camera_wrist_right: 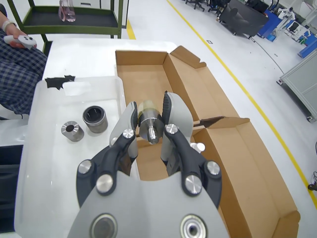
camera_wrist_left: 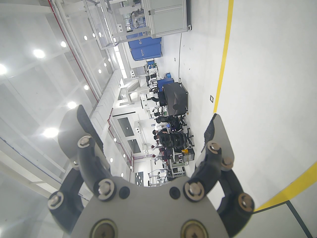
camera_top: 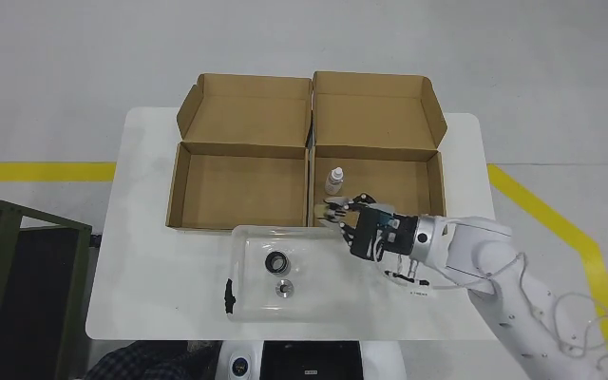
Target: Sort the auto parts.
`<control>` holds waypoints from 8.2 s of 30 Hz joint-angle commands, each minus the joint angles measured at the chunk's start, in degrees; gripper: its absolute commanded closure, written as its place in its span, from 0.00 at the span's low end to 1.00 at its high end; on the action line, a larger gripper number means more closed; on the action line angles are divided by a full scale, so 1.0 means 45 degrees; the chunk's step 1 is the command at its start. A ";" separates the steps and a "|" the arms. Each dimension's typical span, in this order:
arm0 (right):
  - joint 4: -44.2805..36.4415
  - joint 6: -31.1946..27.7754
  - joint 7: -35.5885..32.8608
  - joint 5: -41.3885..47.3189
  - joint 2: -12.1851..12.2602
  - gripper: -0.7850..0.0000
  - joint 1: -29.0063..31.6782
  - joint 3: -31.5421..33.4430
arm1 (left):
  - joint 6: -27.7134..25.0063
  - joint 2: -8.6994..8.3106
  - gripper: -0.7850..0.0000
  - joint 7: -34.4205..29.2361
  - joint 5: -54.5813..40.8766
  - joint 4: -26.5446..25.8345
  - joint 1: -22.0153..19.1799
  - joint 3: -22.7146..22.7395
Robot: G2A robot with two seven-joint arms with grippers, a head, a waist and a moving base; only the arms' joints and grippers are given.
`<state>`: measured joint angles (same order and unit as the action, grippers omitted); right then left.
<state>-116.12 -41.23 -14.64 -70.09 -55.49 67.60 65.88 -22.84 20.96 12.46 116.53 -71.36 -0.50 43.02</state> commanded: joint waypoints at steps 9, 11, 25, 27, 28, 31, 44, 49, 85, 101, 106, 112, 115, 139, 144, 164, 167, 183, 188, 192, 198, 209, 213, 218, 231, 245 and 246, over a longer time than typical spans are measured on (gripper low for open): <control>0.0953 -0.0031 -0.1651 -0.0458 0.0040 1.00 -0.0267 0.0235 | 0.0000 0.0000 0.00 0.0000 0.0000 0.0000 0.0000 0.0000; 0.1313 -0.0081 -0.2039 -0.0383 0.0034 1.00 -0.0444 0.0231 | 0.0000 0.0000 0.00 0.0000 0.0000 0.0000 0.0000 0.0000; 0.3480 -0.0011 -0.4208 -0.0142 -0.0255 1.00 -0.2266 -0.0919 | 0.0000 0.0000 0.00 0.0000 0.0000 0.0000 0.0000 0.0000; 0.3833 0.0018 -0.4486 -0.0126 -0.0321 1.00 -0.2534 -0.1175 | 0.0000 0.0000 0.00 0.0000 0.0000 0.0000 0.0000 0.0000; 0.4015 0.0028 -0.4588 -0.0095 -0.0356 1.00 -0.2658 -0.1302 | 0.0000 0.0000 0.00 0.0000 0.0000 0.0000 0.0000 0.0000; 0.4597 0.0039 -0.4821 -0.0032 -0.0478 1.00 -0.3034 -0.1737 | 0.0000 0.0000 0.00 0.0000 0.0000 0.0000 0.0000 0.0000; 0.6202 0.0623 -0.5140 -0.0466 -0.0946 1.00 -0.4190 -0.3033 | 0.0000 0.0000 0.00 0.0000 0.0000 0.0000 0.0000 0.0000; 0.6615 0.0704 -0.5164 -0.0410 -0.1121 0.93 -0.4534 -0.3400 | 0.0000 0.0000 0.00 0.0000 0.0000 0.0000 0.0000 0.0000; 0.1159 0.0482 -0.4621 0.0821 -0.0509 0.08 -0.1849 -0.0549 | 0.0000 0.0000 0.00 0.0000 0.0000 0.0000 0.0000 0.0000; -0.0118 0.0028 -0.4377 0.0547 -0.0849 0.08 -0.1918 -0.2865 | 0.0000 0.0000 0.00 0.0000 0.0000 0.0000 0.0000 0.0000; 0.0320 -0.0025 -0.4232 0.0235 -0.1068 0.11 -0.2250 -0.3861 | 0.0000 0.0000 0.00 0.0000 0.0000 0.0000 0.0000 0.0000; 0.0852 0.0082 -0.3806 -0.0105 -0.1350 0.16 -0.2558 -0.4857 | 0.0000 0.0000 0.00 0.0000 0.0000 0.0000 0.0000 0.0000; 0.1105 0.0101 -0.3669 -0.0296 -0.1476 0.19 -0.2689 -0.5247 | 0.0000 0.0000 0.00 0.0000 0.0000 0.0000 0.0000 0.0000; 0.3442 0.0296 -0.3041 -0.1176 -0.2293 0.30 -0.3394 -0.6857 | 0.0000 0.0000 0.00 0.0000 0.0000 0.0000 0.0000 0.0000; 0.4032 0.0336 -0.2770 -0.1241 -0.2447 0.36 -0.3541 -0.6976 | 0.0000 0.0000 0.00 0.0000 0.0000 0.0000 0.0000 0.0000; 0.5486 0.0002 -0.2151 -0.1131 -0.3053 0.48 -0.4065 -0.7432 | 0.0000 0.0000 0.00 0.0000 0.0000 0.0000 0.0000 0.0000; 0.5664 -0.0098 -0.2054 -0.1067 -0.3136 0.54 -0.4123 -0.7468 | 0.0000 0.0000 0.00 0.0000 0.0000 0.0000 0.0000 0.0000; 0.5725 -0.0783 -0.1249 -0.0385 -0.3215 1.00 -0.4050 -0.6899 | 0.0000 0.0000 0.00 0.0000 0.0000 0.0000 0.0000 0.0000; 0.5182 -0.1133 -0.1259 -0.0104 -0.2994 1.00 -0.3757 -0.6177 | 0.0000 0.0000 0.00 0.0000 0.0000 0.0000 0.0000 0.0000; 0.4377 -0.1347 -0.1322 0.0085 -0.2772 1.00 -0.3440 -0.5452 | 0.0000 0.0000 0.00 0.0000 0.0000 0.0000 0.0000 0.0000; 0.3319 -0.1655 -0.1107 0.0503 -0.2460 1.00 -0.2895 -0.4302 | 0.0000 0.0000 0.00 0.0000 0.0000 0.0000 0.0000 0.0000; 0.2123 -0.1807 -0.0797 0.0917 -0.2140 1.00 -0.2313 -0.2886 | 0.0000 0.0000 0.00 0.0000 0.0000 0.0000 0.0000 0.0000; 0.1900 -0.1842 -0.0574 0.1087 -0.2056 1.00 -0.2153 -0.2436 | 0.0000 0.0000 0.00 0.0000 0.0000 0.0000 0.0000 0.0000; 0.1713 -0.1877 -0.0259 0.1344 -0.1976 1.00 -0.1952 -0.1994 | 0.0000 0.0000 0.00 0.0000 0.0000 0.0000 0.0000 0.0000; 0.1297 -0.1857 0.0169 0.1715 -0.1841 1.00 -0.1666 -0.1253 | 0.0000 0.0000 0.00 0.0000 0.0000 0.0000 0.0000 0.0000; 0.1826 -0.1425 0.0226 0.1607 -0.1901 1.00 -0.1885 -0.1511 | 0.0000 0.0000 0.00 0.0000 0.0000 0.0000 0.0000 0.0000; 0.1873 -0.1373 0.0169 0.1547 -0.1912 1.00 -0.1928 -0.1570 | 0.0000 0.0000 0.00 0.0000 0.0000 0.0000 0.0000 0.0000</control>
<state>-107.89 -47.64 -13.59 -62.85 -64.05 59.11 59.05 -22.84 20.96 12.46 116.53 -71.36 -0.50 43.02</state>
